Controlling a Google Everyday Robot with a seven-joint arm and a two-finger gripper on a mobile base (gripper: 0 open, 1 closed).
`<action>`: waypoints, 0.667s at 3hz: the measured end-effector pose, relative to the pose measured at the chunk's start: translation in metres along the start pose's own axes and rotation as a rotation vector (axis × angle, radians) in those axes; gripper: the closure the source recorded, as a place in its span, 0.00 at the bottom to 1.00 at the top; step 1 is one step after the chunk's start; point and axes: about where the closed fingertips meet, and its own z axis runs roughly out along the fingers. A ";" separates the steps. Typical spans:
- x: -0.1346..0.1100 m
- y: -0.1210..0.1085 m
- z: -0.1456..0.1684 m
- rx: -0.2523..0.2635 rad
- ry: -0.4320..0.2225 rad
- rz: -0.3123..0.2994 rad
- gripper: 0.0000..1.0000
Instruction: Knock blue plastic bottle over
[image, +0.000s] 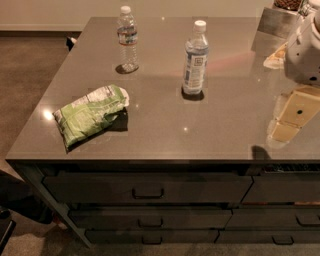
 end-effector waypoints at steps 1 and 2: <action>0.000 -0.001 0.000 -0.001 -0.002 0.001 0.00; -0.005 -0.020 0.008 -0.027 -0.056 0.034 0.00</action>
Offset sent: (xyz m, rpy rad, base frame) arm 0.0484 -0.0001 -0.0052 0.1588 0.0551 -0.0319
